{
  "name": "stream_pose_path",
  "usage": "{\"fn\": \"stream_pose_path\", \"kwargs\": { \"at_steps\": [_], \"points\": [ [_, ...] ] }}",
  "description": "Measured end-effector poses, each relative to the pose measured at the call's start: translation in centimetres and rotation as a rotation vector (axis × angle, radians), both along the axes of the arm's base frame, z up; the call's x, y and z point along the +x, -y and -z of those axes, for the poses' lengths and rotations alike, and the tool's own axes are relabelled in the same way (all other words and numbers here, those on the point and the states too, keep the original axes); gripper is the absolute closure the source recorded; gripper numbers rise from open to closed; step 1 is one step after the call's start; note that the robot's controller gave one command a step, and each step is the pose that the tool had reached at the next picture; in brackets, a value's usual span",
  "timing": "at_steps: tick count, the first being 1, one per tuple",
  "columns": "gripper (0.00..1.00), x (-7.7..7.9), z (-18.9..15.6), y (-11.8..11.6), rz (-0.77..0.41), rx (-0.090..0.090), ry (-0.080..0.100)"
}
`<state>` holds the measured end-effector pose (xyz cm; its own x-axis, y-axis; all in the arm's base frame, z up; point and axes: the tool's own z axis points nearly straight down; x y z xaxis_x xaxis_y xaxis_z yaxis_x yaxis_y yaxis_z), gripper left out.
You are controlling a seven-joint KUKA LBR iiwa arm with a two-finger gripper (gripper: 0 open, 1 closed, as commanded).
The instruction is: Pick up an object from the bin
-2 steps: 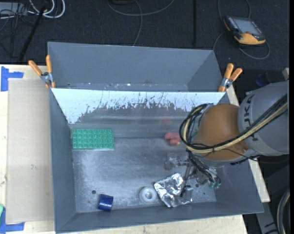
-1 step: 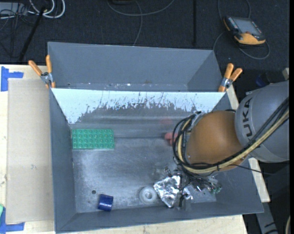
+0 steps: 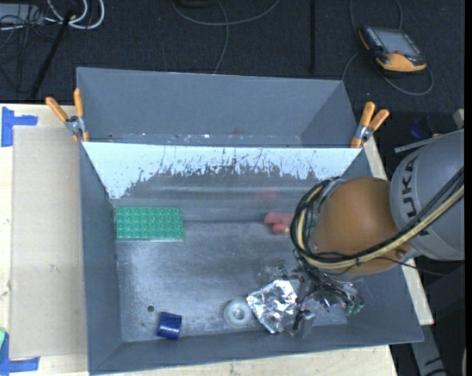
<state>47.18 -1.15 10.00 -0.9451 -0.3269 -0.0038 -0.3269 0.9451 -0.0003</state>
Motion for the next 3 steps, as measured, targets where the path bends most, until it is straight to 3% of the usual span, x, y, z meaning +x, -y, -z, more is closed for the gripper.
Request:
{"fn": "stream_pose_path", "kwargs": {
  "at_steps": [1,2,3],
  "points": [
    [0.00,0.85,2.88,-0.78,-0.020,0.000,0.012],
    [0.00,1.02,2.82,-0.84,-0.024,0.000,0.017],
    [1.00,0.88,2.91,-0.85,-0.026,0.000,0.013]
  ]
}}
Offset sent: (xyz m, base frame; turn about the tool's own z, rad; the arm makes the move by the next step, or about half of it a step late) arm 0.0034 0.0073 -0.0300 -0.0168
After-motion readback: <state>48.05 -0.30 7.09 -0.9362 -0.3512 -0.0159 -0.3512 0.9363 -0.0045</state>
